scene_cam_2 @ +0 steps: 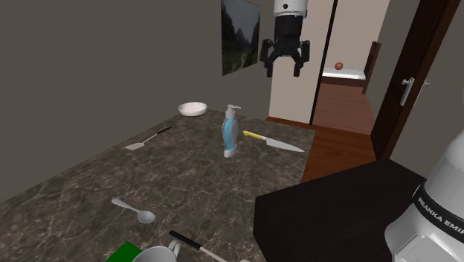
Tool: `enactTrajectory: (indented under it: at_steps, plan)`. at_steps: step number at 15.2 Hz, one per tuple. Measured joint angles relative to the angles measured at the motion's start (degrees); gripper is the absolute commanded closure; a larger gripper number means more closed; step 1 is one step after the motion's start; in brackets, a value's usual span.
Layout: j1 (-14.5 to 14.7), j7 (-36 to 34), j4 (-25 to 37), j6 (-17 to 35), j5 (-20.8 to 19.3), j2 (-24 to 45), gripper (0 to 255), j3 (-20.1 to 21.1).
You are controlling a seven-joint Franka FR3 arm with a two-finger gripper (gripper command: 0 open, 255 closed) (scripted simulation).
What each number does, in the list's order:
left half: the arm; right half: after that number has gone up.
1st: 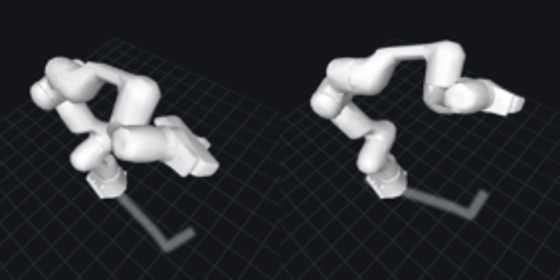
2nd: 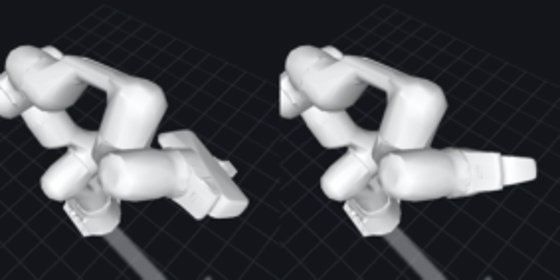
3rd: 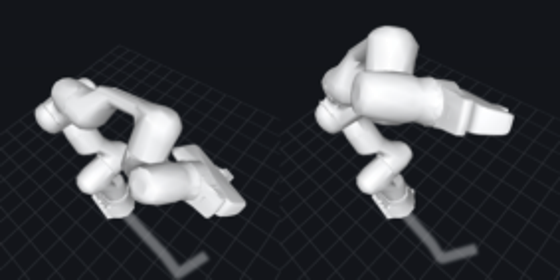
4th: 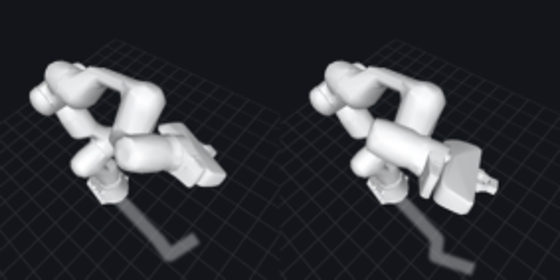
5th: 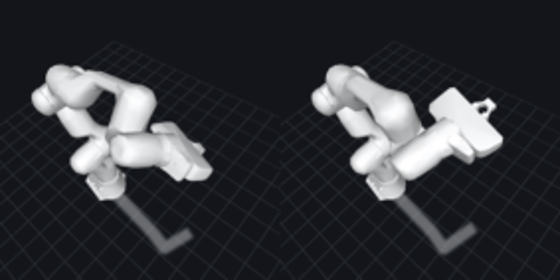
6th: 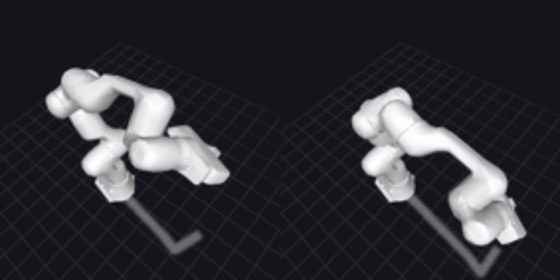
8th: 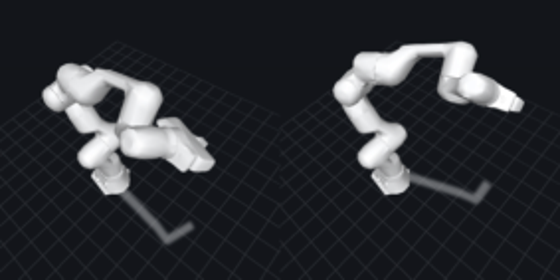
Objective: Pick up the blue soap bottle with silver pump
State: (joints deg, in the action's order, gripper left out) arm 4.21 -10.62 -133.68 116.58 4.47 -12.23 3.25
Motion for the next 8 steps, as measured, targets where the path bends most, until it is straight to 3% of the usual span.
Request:
enactTrajectory:
  at_steps: [8]
  plan:
    - [1.1, -2.2, 11.2, 8.7, -1.6, 17.8, 0, 1.4]
